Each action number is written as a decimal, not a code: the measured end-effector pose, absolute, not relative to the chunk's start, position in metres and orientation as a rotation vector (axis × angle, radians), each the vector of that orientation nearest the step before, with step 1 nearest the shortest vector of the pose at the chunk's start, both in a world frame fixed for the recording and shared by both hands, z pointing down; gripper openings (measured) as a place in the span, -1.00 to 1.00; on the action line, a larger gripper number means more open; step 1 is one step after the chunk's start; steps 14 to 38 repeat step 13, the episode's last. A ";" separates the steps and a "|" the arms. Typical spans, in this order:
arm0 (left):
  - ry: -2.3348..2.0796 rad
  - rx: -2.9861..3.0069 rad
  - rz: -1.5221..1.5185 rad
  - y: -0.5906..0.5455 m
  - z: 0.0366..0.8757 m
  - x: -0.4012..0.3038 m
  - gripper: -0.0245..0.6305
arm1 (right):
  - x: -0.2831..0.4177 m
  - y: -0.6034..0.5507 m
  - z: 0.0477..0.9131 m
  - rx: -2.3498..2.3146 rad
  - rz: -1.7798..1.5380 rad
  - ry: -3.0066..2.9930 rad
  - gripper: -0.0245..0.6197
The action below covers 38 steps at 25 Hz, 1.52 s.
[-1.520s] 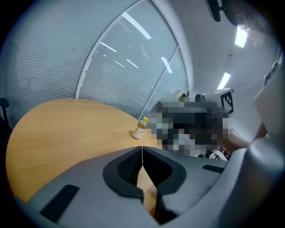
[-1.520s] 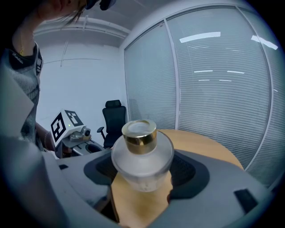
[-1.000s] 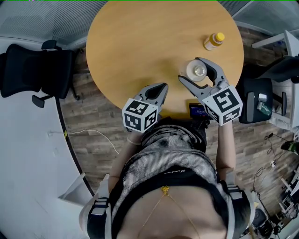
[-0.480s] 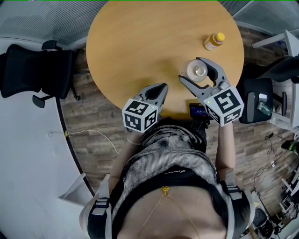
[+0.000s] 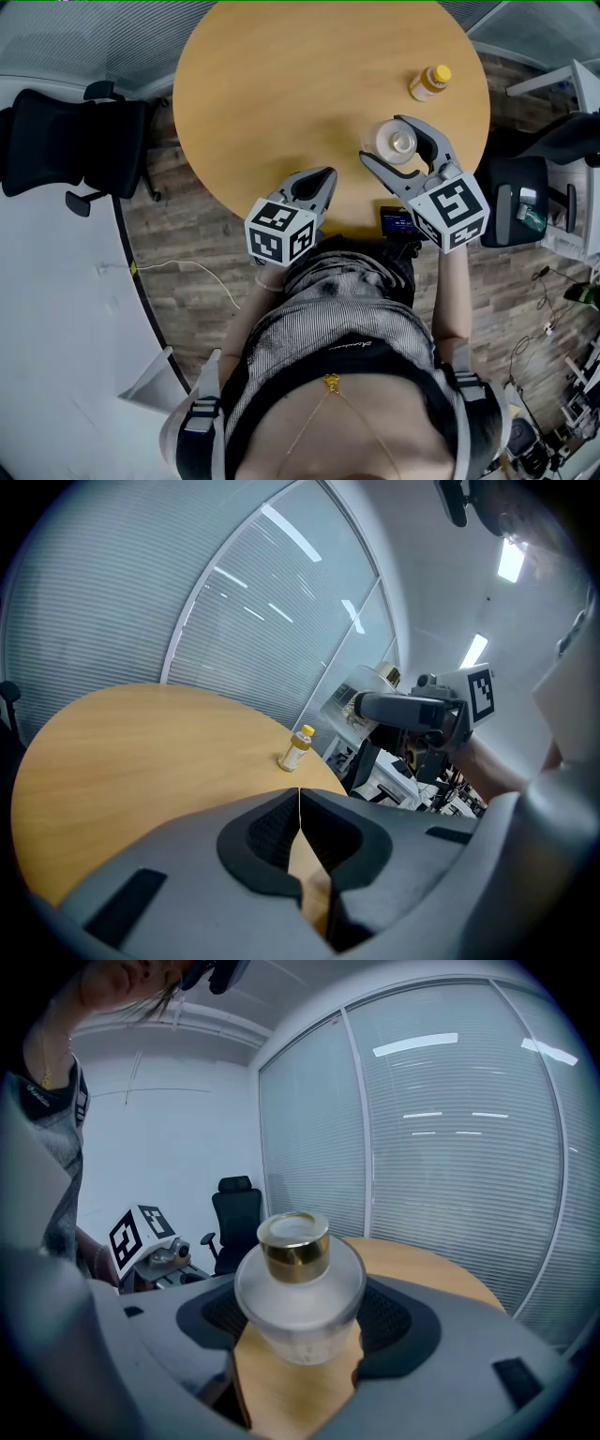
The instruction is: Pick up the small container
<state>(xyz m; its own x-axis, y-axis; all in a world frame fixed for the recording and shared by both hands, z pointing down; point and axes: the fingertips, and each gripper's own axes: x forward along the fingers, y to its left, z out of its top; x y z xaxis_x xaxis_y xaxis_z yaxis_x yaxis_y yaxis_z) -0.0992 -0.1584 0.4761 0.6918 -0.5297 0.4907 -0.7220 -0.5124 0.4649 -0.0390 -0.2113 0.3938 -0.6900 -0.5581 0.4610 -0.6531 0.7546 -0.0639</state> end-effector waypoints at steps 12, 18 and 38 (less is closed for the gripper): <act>-0.949 2.240 0.378 -0.158 0.475 -0.097 -0.86 | -0.034 -0.213 0.394 0.934 0.315 -2.531 0.12; -0.949 2.239 0.379 -0.158 0.475 -0.097 -0.86 | -0.033 -0.214 0.394 0.935 0.316 -2.530 0.12; -0.949 2.239 0.379 -0.158 0.475 -0.097 -0.86 | -0.033 -0.214 0.394 0.935 0.316 -2.530 0.12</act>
